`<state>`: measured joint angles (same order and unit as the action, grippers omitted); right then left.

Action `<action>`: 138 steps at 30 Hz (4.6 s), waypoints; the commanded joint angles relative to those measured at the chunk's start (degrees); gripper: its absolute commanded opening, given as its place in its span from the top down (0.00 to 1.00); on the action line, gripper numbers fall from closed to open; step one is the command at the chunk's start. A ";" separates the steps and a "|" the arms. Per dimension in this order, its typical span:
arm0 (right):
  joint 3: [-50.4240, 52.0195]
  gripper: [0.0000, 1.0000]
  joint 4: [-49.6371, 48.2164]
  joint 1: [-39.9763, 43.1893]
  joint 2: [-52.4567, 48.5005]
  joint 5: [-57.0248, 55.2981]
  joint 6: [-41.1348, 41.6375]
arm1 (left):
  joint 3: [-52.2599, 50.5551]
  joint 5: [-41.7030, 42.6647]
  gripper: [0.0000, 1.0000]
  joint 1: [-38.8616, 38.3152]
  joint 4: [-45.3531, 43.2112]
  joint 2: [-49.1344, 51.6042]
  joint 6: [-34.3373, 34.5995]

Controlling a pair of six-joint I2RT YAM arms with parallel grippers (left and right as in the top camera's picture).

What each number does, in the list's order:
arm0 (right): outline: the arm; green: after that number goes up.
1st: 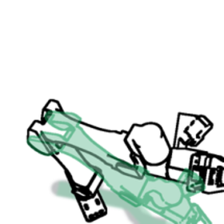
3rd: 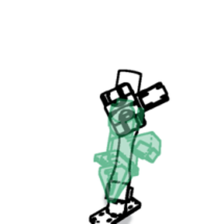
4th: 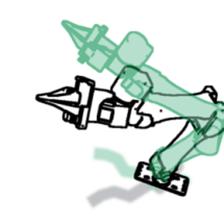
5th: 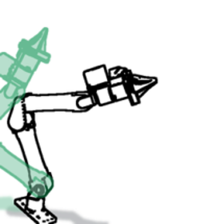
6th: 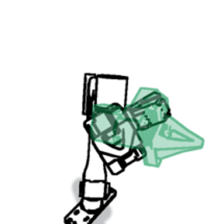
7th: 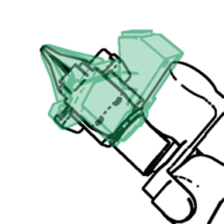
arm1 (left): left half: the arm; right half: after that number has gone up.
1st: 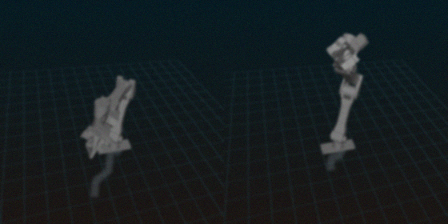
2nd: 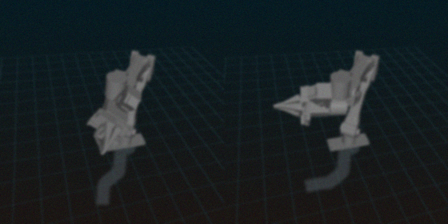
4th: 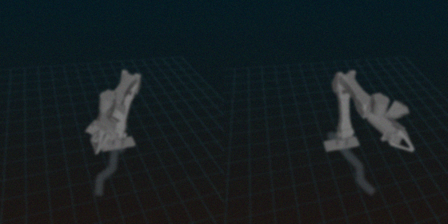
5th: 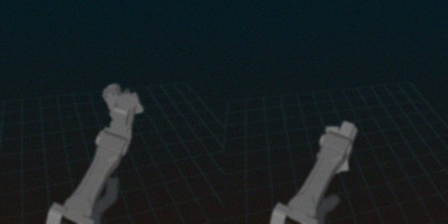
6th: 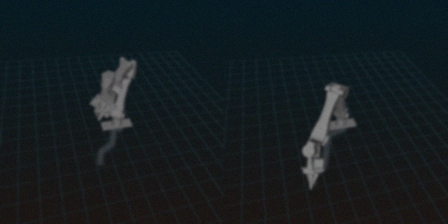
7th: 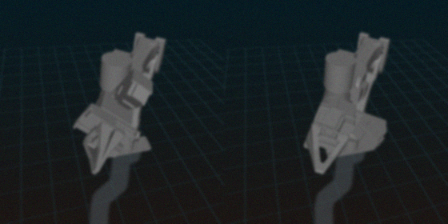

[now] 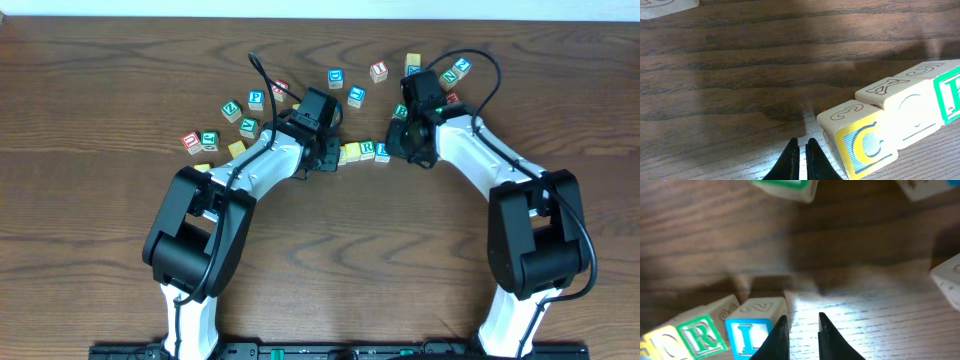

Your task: Spell out CORL

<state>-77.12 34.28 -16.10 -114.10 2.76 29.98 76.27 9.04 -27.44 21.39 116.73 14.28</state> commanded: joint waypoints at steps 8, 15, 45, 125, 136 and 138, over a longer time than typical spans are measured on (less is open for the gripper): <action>1.09 0.85 -2.03 -0.46 0.52 -0.66 0.83 | 0.98 -0.72 0.93 0.13 0.39 0.61 -0.90; 1.11 0.83 -3.67 -1.05 0.50 -0.46 -0.02 | 0.98 -0.72 0.92 0.13 0.81 0.61 -0.90; 0.98 0.76 -4.07 1.05 5.79 1.99 -5.88 | 2.32 -0.96 0.92 5.03 0.55 -1.97 -1.42; 0.28 0.75 -17.40 -2.67 3.06 1.27 -3.21 | 8.09 -8.83 0.93 10.97 5.49 -5.40 20.46; -3.15 0.76 -17.59 -2.78 0.04 3.45 -3.52 | 8.09 -8.59 0.92 10.71 11.04 -5.40 20.31; -4.42 0.76 -16.72 -2.78 -0.31 3.48 -3.89 | 8.09 -8.59 0.92 10.71 11.19 -5.40 20.31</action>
<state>-78.41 16.91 -18.35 -113.54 5.56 26.13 83.40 0.30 -16.93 32.16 112.07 34.35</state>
